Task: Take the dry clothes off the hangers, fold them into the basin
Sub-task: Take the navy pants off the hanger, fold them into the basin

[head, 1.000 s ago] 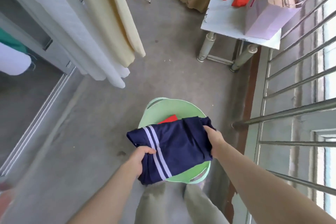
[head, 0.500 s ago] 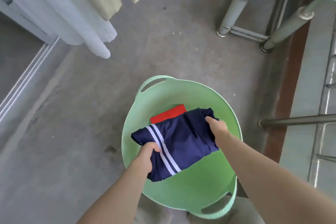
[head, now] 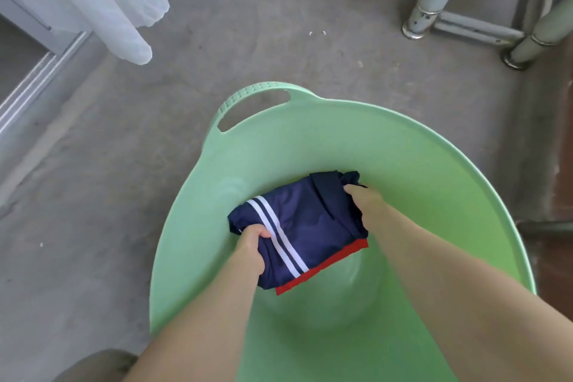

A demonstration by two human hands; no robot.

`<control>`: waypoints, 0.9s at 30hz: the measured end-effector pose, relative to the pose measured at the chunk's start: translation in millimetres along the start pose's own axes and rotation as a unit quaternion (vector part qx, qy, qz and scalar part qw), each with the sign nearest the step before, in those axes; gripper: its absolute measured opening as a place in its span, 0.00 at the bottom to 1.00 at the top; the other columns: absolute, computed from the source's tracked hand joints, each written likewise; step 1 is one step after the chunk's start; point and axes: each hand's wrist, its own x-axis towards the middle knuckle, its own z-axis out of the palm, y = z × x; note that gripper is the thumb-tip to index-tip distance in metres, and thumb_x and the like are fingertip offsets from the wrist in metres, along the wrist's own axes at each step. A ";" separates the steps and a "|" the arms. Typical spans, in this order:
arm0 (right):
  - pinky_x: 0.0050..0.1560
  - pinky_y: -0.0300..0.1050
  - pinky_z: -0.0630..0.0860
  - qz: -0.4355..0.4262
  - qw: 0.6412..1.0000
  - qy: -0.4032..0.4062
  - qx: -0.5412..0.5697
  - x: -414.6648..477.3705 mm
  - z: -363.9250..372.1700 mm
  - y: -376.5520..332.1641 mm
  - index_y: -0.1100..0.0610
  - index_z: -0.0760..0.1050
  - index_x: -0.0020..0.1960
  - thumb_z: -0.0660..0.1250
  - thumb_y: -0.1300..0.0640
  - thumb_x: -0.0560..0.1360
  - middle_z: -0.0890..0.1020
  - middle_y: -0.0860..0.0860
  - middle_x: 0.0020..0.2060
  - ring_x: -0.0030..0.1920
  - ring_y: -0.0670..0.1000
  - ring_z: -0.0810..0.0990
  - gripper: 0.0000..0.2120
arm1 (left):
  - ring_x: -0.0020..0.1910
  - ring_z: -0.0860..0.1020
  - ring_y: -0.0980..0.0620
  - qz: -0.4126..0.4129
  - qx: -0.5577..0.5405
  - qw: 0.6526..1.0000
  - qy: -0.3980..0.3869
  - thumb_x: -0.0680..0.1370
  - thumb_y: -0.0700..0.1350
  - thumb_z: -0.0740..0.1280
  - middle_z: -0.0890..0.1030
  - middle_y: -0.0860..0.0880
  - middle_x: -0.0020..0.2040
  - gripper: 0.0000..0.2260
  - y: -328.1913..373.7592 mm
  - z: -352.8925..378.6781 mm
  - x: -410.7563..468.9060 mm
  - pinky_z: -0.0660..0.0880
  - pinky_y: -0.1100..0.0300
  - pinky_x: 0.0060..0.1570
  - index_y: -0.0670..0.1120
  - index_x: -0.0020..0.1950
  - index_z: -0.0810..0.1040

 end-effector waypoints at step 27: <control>0.57 0.43 0.67 -0.189 0.957 0.026 -0.220 19.8 -7.4 61.6 0.64 0.72 0.63 0.55 0.60 0.80 0.77 0.58 0.60 0.61 0.60 0.74 0.15 | 0.59 0.76 0.42 0.079 0.002 0.997 0.000 0.80 0.50 0.62 0.77 0.45 0.61 0.18 -20.7 -7.4 52.5 0.72 0.47 0.61 0.42 0.66 0.71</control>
